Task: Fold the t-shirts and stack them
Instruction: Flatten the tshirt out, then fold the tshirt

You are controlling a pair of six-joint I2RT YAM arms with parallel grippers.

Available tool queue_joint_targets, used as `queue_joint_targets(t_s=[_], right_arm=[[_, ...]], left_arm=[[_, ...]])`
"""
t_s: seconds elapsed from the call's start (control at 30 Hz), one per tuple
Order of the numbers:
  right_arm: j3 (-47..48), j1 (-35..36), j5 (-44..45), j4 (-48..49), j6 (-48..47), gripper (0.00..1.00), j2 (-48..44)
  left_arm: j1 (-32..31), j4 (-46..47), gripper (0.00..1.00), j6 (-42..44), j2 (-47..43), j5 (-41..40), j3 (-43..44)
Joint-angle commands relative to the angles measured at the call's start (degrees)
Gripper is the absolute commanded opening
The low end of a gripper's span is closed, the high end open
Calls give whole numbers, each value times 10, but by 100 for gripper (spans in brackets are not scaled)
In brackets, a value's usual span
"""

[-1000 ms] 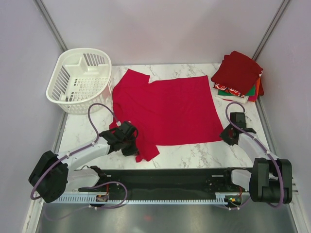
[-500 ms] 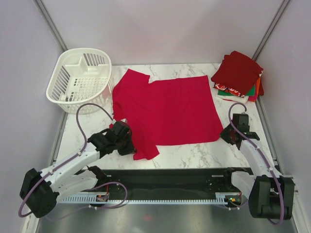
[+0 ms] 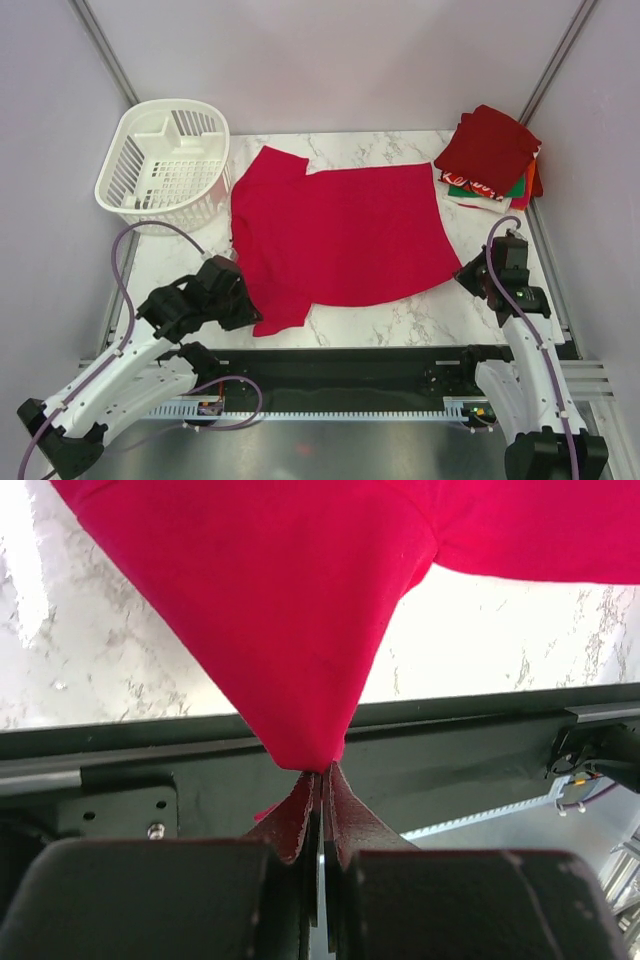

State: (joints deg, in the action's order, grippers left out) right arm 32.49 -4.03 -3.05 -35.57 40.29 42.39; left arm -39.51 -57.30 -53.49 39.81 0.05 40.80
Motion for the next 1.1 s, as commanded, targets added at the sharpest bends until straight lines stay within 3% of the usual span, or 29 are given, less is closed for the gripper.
queue_joint_targets(t_s=[0.0,0.17,0.27,0.4,0.7,1.07], right_arm=[[33,-3,-20,-58,-7,0,-26],[59,-3,-9,-92,-15,0,-46],[71,-3,-24,-59,-18,0,-2],[100,-3,-52,-4,-24,0,96],[215,-3,-63,86,-35,0,319],[327,2,-70,132,-28,0,509]], left_arm=[[-1,-70,2,-26,-20,-8,47],[-1,-115,2,-6,16,-40,103],[-1,-108,2,32,60,-65,148],[7,-96,3,104,186,-98,249],[168,-31,4,273,407,-29,407],[229,-21,5,336,642,-4,566]])
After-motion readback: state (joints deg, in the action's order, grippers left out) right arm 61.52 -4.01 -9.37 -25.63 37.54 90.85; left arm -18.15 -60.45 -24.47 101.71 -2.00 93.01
